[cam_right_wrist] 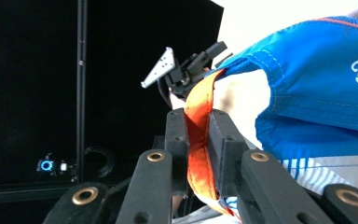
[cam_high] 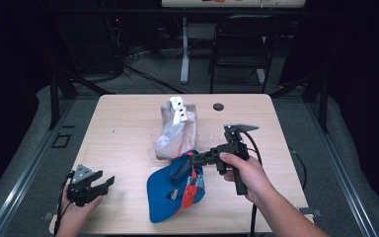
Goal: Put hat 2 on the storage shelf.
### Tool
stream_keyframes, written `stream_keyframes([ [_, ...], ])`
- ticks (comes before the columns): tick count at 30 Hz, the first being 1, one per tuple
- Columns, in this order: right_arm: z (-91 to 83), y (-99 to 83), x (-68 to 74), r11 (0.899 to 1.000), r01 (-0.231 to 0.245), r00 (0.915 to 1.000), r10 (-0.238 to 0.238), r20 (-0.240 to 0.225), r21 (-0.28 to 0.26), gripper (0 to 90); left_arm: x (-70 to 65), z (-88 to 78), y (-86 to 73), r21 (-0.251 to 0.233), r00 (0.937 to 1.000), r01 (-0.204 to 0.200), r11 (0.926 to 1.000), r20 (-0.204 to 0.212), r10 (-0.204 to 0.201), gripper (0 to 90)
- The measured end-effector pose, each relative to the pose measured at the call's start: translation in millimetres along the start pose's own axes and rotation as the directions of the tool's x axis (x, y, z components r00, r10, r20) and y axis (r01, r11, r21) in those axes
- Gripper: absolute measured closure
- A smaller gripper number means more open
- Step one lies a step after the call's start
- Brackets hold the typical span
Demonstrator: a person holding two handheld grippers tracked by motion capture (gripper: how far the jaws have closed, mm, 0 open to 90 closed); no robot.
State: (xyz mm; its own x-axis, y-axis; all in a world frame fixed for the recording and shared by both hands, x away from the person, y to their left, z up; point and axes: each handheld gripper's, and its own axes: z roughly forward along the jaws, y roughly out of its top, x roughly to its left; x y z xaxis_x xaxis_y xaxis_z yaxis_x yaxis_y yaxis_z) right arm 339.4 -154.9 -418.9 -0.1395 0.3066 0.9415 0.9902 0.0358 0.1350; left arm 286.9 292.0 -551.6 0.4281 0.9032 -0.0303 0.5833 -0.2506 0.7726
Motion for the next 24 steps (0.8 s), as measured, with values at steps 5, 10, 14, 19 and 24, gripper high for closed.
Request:
stream_keyframes([
  [5,-16.2,-1.9,11.4,0.999,0.019,0.9998,-0.019,0.003,-0.034,79.0,-0.4,-0.4,0.4,-0.002,1.0000,-0.002,1.0000,-0.005,0.002,46.1],
  [10,-43.3,-3.1,23.3,0.996,0.031,0.9980,-0.027,0.057,-0.082,79.0,-1.0,-0.6,0.4,-0.003,0.9999,-0.009,1.0000,-0.006,0.009,46.2],
  [14,-65.4,-3.0,32.0,0.991,0.044,0.9944,-0.031,0.101,-0.129,79.0,-1.0,0.2,0.4,-0.004,0.9999,-0.007,1.0000,-0.008,0.007,46.1],
  [19,-92.1,4.0,38.0,0.976,0.052,0.9889,-0.021,0.147,-0.213,79.0,-1.5,-0.3,1.2,0.010,0.9999,-0.014,0.9999,-0.004,0.014,46.2],
  [24,-112.3,16.0,43.3,0.954,0.037,0.9915,0.002,0.130,-0.299,79.0,-2.3,0.9,0.9,0.001,0.9999,-0.011,0.9999,-0.004,0.011,46.1],
])
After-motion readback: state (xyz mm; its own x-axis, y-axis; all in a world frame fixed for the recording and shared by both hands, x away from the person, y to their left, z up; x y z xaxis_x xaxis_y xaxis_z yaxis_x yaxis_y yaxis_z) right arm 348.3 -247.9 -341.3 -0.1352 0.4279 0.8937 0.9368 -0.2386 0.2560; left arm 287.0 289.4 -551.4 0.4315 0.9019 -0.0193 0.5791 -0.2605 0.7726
